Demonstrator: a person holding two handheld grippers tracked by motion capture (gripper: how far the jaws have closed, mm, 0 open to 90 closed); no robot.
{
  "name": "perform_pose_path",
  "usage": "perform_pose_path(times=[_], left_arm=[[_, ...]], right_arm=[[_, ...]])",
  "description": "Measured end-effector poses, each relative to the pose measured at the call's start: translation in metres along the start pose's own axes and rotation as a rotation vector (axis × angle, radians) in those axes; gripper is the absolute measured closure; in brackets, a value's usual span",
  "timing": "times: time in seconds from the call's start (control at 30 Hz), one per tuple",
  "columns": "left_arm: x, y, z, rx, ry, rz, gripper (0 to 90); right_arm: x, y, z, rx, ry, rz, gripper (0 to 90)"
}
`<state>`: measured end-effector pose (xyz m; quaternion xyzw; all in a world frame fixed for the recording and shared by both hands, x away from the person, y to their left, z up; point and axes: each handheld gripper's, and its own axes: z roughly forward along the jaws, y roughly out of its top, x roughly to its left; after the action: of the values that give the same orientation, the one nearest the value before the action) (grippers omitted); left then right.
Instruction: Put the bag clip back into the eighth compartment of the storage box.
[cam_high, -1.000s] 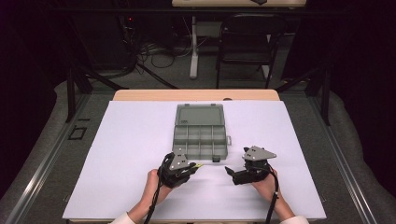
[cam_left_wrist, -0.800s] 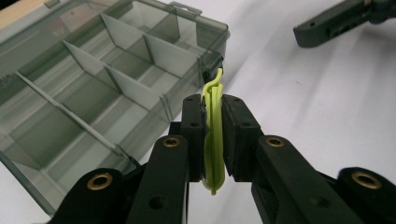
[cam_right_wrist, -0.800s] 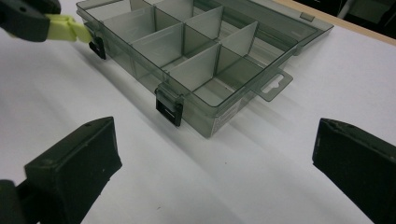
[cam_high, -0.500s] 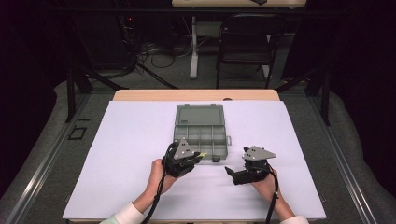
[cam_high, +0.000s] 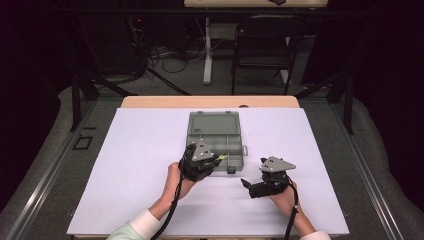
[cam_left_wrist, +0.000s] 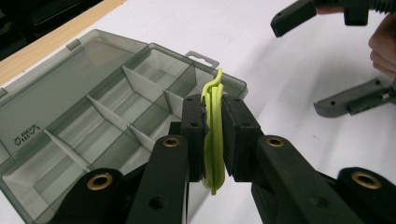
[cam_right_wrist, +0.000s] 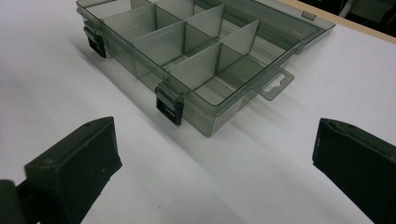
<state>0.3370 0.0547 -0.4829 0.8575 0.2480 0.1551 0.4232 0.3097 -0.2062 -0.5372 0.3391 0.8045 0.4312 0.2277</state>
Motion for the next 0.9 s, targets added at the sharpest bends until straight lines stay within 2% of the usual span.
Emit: perform_pose_path(times=[0.27, 0.6, 0.9], left_arm=[[0.005, 0.011, 0.008, -0.005, 0.016, -0.017, 79.7], [0.004, 0.024, 0.020, -0.001, 0.035, -0.029, 79.7], [0.005, 0.028, 0.034, 0.013, 0.037, -0.069, 79.7]], right_arm=[[0.000, 0.000, 0.000, -0.002, 0.001, 0.000, 0.0], [0.001, 0.000, 0.000, 0.000, 0.000, -0.001, 0.0], [0.000, 0.000, 0.000, -0.002, 0.002, -0.001, 0.0]])
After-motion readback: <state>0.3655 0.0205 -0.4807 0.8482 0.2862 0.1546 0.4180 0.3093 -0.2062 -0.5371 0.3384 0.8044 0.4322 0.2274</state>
